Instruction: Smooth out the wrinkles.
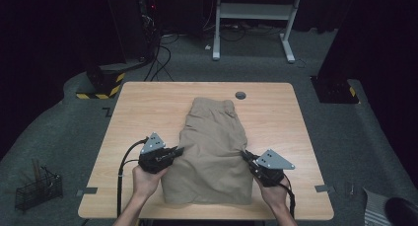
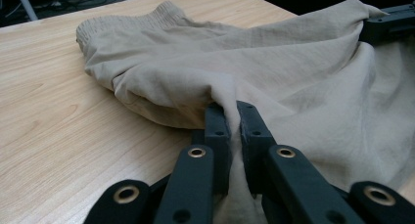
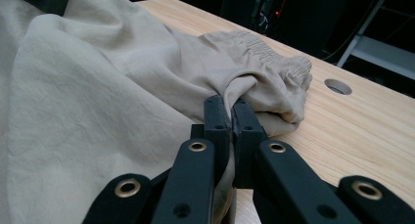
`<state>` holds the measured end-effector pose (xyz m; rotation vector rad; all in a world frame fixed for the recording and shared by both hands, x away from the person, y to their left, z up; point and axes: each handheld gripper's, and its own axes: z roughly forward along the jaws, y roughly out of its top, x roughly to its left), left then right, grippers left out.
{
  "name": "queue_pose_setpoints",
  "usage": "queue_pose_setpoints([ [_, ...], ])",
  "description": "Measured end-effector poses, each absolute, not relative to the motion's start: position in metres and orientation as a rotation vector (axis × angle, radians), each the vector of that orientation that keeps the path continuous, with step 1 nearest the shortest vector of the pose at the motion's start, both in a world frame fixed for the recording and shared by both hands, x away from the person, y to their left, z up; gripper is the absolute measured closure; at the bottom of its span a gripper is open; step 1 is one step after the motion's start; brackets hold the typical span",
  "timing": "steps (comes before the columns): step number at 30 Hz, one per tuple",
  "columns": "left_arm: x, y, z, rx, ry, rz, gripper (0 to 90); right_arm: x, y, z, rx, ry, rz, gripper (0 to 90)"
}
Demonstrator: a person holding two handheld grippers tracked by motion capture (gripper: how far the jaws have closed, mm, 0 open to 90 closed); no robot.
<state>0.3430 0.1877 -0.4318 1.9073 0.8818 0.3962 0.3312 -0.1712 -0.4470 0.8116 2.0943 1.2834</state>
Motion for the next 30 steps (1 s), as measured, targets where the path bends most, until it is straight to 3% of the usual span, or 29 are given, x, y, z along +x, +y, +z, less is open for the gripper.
queue_pose_setpoints([
  [9, 0.315, 0.188, -0.415, 1.909, 0.814, 0.415, 85.1, 0.311, -0.173, -0.436, 0.765, 2.089, 1.311, 87.9],
  [17, 0.281, 0.186, -0.357, 1.852, 0.665, 0.429, 85.2, 0.272, -0.179, -0.383, 0.642, 2.025, 1.441, 87.9],
  [20, 0.292, 0.182, -0.343, 1.847, 0.638, 0.475, 85.1, 0.279, -0.178, -0.365, 0.632, 2.000, 1.477, 87.9],
  [22, 0.314, 0.182, -0.344, 1.836, 0.676, 0.431, 85.1, 0.295, -0.177, -0.361, 0.648, 2.000, 1.478, 87.9],
  [25, 0.342, 0.183, -0.355, 1.845, 0.747, 0.390, 85.2, 0.322, -0.178, -0.369, 0.718, 2.033, 1.459, 88.0],
  [30, 0.356, 0.184, -0.371, 1.863, 0.809, 0.396, 85.2, 0.345, -0.182, -0.393, 0.827, 2.052, 1.427, 88.0],
])
